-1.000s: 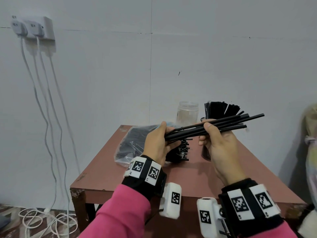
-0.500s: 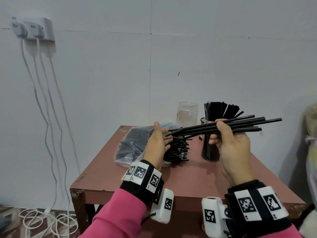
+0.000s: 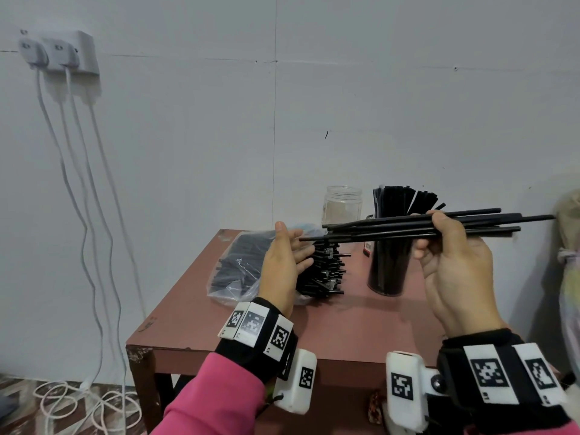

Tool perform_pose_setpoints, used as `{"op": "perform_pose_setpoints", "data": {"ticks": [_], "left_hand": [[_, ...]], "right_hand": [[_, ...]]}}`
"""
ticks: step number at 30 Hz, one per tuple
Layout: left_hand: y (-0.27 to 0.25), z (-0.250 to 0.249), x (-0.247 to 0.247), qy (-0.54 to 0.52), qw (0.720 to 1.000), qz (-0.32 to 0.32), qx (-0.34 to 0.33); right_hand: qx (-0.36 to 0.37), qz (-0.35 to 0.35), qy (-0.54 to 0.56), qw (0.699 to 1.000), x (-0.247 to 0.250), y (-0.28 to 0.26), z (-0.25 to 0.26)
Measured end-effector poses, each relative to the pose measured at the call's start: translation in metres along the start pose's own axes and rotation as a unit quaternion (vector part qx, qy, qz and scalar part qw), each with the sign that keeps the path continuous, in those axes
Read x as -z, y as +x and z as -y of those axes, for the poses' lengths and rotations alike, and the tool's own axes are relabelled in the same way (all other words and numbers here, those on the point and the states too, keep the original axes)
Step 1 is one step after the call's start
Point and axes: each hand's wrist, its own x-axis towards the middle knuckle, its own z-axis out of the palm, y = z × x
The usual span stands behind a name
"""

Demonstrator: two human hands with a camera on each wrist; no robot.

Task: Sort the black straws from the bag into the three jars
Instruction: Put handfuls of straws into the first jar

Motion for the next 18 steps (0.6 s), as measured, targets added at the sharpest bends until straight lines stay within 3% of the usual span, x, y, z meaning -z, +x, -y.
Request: {"op": "perform_pose_setpoints", "data": {"ticks": [3, 7, 18], "left_hand": [[-0.003, -0.008, 0.002, -0.052, 0.998, 0.005, 0.02], [-0.011, -0.017, 0.001, -0.027, 0.996, 0.069, 0.059], [-0.018, -0.018, 0.003, -0.021, 0.997, 0.074, 0.032]], "right_hand": [[-0.029, 0.039, -0.023, 0.999, 0.0, -0.002, 0.0], [-0.034, 0.049, -0.027, 0.998, -0.002, -0.007, -0.008], [-0.044, 0.049, -0.009, 0.998, -0.012, -0.015, -0.013]]}}
